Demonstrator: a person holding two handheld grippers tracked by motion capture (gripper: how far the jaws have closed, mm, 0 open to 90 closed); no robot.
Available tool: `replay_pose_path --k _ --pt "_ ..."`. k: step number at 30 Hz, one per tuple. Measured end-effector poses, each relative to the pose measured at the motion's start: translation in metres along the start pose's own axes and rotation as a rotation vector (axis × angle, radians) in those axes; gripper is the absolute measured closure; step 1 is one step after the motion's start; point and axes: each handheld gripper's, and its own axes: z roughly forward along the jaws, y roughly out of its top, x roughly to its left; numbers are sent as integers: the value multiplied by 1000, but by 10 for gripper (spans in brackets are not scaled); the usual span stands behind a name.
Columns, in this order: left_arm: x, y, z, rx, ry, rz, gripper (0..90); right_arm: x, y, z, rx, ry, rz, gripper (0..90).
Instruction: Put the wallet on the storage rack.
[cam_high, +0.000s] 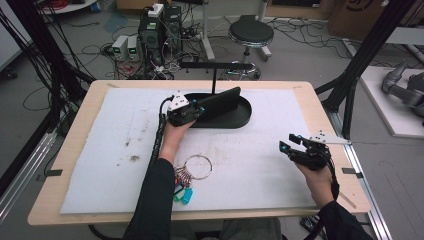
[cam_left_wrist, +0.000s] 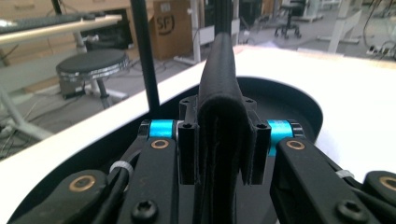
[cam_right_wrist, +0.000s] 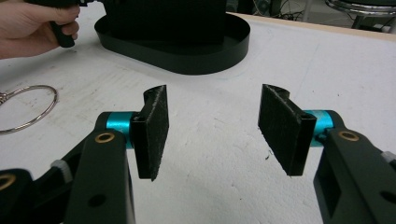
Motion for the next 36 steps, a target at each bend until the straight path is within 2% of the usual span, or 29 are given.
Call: replay_pose_path --k 4,6,7,10,14,16,19,22,27,31,34,36 --pt "0 0 -1 53 28 1 669 0 0 0 0 -2 0 439" --pt "0 1 -2 57 44 -5 598 0 0 1 3 -1 1 439" --pt "-1 3 -3 60 59 -9 598 0 0 1 3 -1 1 439" --pt "-4 8 -6 89 112 0 436 0 0 1 4 -2 1 438" --pt "-7 16 -13 153 178 12 300 0 0 0 4 -4 -1 438" --pt "-9 18 -19 155 211 6 290 0 0 0 3 -5 -2 437" --pt "-10 22 -33 130 229 0 290 0 0 0 3 -7 0 435" --pt "-13 24 -48 105 227 -18 290 0 0 0 3 -8 0 433" --pt "-22 25 -77 73 195 -42 290 0 0 0 2 -8 5 430" --pt "-31 22 -101 50 167 -66 235 0 0 0 2 -13 5 426" --pt "-39 18 -118 50 163 -68 220 0 0 1 3 -16 4 422" --pt "-44 16 -127 71 147 -65 221 0 0 2 3 -17 4 420"
